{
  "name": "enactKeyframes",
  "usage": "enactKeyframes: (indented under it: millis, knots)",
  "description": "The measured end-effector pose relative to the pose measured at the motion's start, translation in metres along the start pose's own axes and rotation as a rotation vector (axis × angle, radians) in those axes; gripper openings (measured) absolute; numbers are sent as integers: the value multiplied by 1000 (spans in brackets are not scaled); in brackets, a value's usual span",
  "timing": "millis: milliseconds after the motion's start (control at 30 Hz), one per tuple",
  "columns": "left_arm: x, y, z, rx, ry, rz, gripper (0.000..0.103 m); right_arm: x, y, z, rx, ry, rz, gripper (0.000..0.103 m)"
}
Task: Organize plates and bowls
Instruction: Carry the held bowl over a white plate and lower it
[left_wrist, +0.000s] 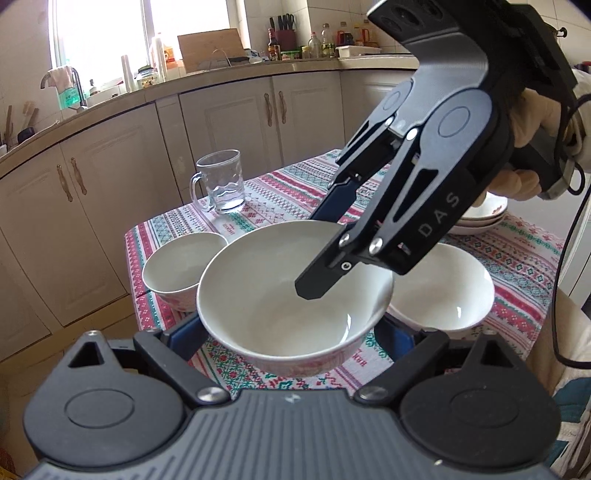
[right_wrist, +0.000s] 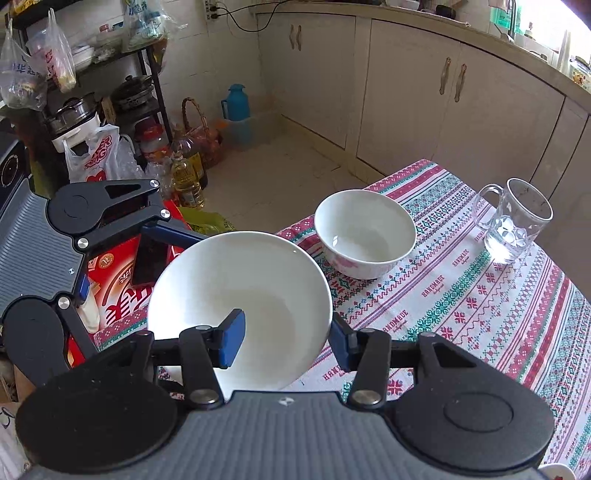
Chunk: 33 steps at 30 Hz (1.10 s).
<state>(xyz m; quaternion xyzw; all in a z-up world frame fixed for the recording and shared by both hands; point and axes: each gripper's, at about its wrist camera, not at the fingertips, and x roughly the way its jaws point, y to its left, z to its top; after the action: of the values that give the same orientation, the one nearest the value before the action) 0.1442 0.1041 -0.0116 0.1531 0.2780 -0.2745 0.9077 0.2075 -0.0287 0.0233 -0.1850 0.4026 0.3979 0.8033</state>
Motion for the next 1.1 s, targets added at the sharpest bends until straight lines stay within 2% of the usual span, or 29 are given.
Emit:
enactKeyframes:
  millis: [233,567,1100]
  knots:
    - [-6,-27,11,26,-18,-33,95,-32,2,-23,12,-24,-35,54]
    - [12,-60,22,33,-30,-110,95,-63,-11,-61,77,-34,-88,54]
    - [44,-83,21,46,32,-188,95,-62,-35,-105,204,-20,-93,54]
